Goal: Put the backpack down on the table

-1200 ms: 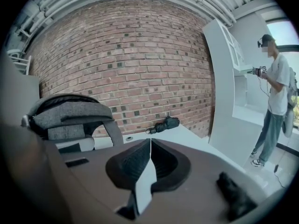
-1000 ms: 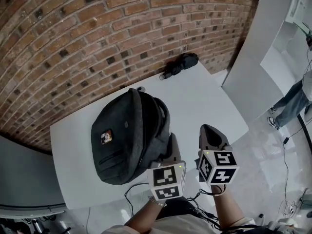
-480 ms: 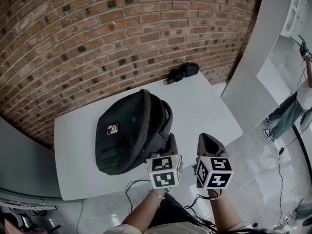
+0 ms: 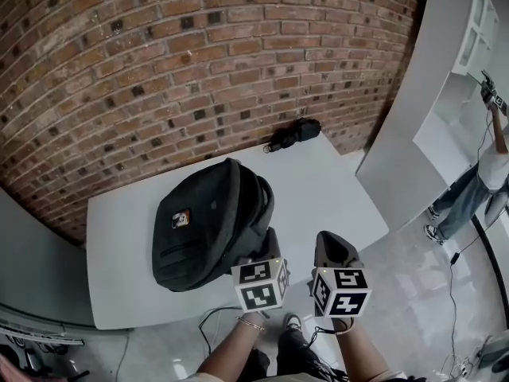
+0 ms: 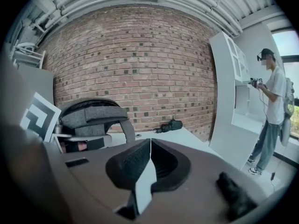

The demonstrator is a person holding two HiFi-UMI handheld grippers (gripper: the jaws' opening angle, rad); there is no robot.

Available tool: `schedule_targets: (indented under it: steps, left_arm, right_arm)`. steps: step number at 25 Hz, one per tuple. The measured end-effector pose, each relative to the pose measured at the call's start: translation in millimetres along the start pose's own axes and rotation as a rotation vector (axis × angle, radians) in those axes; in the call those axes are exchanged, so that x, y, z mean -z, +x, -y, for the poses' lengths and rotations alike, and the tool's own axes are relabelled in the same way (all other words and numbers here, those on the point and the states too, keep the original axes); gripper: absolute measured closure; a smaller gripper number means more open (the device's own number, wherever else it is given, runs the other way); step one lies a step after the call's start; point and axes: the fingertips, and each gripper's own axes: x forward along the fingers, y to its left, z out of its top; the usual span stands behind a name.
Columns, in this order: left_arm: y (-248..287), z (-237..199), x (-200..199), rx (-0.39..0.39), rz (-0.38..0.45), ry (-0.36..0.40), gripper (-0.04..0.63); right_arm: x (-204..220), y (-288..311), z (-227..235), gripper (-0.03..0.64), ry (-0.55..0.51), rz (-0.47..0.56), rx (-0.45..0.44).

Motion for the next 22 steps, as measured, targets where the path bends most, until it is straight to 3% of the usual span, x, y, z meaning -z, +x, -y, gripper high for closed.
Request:
schedule_targets:
  steps: [12,22]
  left_arm:
    - [19.1,6.3,13.6,-0.130,-0.002,-0.053,0.560]
    - [58.4,21.1,41.3,-0.204,-0.020,-0.076,0.560]
  right_arm:
    - [-12.1,42.6,13.6,0.586,-0.065,-0.019,-0.170]
    - [15.8,74.1,51.8,0.586,-0.042,-0.056,-0.215]
